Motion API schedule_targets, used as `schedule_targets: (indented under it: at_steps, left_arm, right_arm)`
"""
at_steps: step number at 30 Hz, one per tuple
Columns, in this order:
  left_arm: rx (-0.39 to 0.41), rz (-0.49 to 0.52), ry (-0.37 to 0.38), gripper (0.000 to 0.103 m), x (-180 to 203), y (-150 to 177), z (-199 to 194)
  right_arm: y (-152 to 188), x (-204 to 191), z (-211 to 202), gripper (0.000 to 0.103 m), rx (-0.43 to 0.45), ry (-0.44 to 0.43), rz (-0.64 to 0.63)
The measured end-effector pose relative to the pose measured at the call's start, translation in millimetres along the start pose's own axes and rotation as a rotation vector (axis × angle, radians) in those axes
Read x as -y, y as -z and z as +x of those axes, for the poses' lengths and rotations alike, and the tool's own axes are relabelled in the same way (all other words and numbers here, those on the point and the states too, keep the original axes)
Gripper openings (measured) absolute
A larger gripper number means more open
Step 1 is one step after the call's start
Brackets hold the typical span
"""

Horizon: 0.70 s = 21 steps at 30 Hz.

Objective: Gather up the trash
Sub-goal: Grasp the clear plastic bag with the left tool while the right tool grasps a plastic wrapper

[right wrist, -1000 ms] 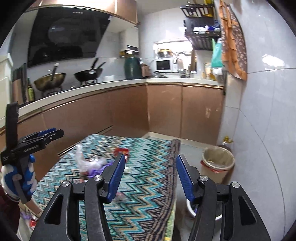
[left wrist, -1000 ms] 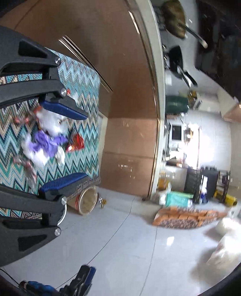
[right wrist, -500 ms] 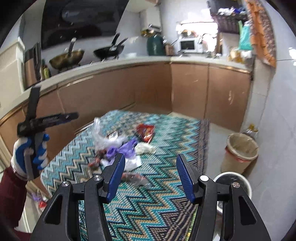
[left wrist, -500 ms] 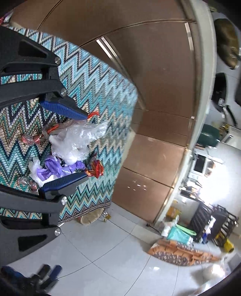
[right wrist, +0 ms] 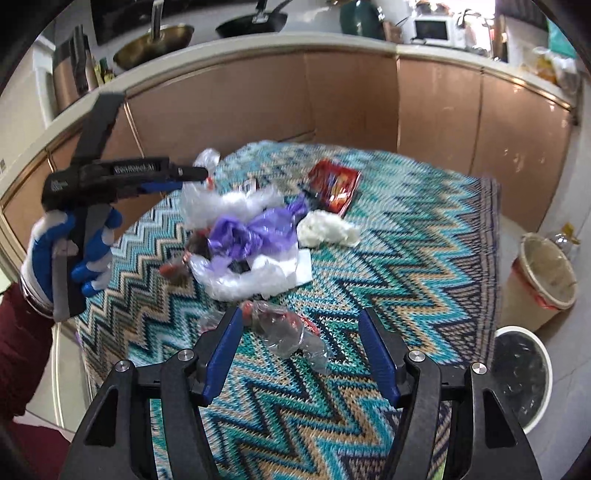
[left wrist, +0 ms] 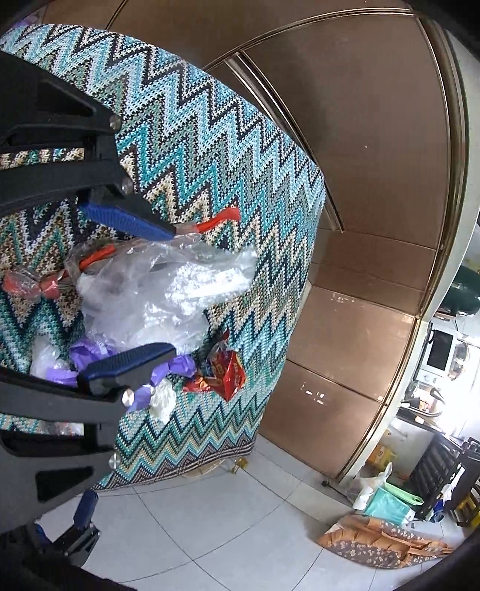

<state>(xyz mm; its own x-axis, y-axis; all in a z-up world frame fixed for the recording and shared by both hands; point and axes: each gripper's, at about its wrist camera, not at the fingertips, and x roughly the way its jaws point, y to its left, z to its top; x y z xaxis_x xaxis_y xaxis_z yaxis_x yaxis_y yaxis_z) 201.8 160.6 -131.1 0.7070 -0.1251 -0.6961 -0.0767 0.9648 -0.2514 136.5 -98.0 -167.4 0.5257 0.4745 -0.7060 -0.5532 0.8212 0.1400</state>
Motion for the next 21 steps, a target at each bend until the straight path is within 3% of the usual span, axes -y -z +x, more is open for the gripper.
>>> schedule_targets:
  at_steps: [3,10,12,14,16,21]
  left_arm:
    - [-0.014,0.001,0.009,0.026,-1.9,-0.4,4.7]
    - [-0.010,0.039,0.032,0.011,3.0,5.0,3.1]
    - [0.004,0.055,0.032,0.007,7.1,7.3,-1.7]
    - [0.023,0.057,0.038,0.006,9.2,8.2,-8.5]
    - [0.043,0.052,0.049,0.006,11.2,7.1,-17.6]
    - [0.092,0.059,0.065,0.005,14.5,2.8,-43.1]
  right_arm:
    - [0.1,3.8,22.0,0.064,-0.043,-0.029,-0.009]
    - [3.0,7.0,45.6,0.061,-0.095,-0.114,0.003]
    - [4.8,6.9,48.3,0.050,-0.108,-0.129,0.006]
    - [5.8,7.1,49.6,0.026,-0.112,-0.146,0.011]
    - [6.9,6.1,48.4,0.011,-0.112,-0.158,0.008]
    - [7.8,0.2,35.0,0.004,-0.092,-0.153,-0.014]
